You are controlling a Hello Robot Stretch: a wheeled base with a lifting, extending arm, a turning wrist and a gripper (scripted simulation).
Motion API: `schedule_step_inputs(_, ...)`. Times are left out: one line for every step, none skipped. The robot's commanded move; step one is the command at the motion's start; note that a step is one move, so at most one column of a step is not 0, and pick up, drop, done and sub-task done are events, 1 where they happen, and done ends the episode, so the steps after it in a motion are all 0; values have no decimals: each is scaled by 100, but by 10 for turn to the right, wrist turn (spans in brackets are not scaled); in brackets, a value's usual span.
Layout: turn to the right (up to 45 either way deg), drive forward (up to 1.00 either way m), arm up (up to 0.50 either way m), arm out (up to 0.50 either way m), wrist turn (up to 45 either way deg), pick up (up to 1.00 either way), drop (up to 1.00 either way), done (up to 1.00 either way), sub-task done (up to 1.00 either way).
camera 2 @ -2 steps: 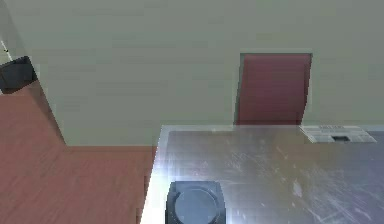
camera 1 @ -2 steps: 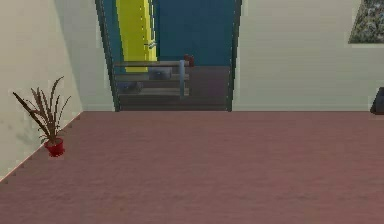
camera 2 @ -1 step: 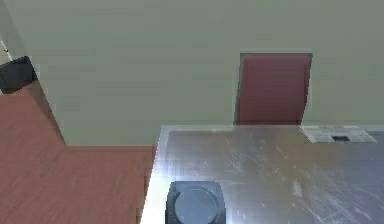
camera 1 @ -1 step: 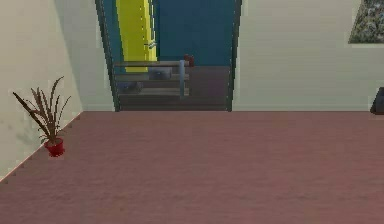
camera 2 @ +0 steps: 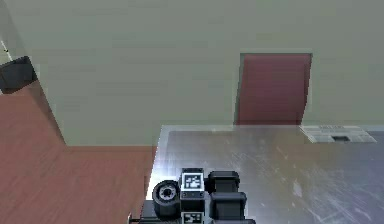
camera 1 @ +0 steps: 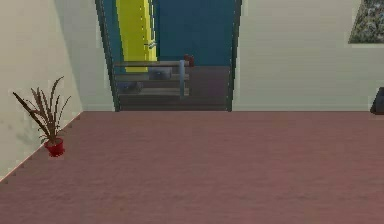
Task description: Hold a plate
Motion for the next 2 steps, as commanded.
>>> schedule_step_inputs(0,0,0,0,450,0,0,0,0)
schedule_step_inputs(0,0,0,0,450,0,0,0,0)
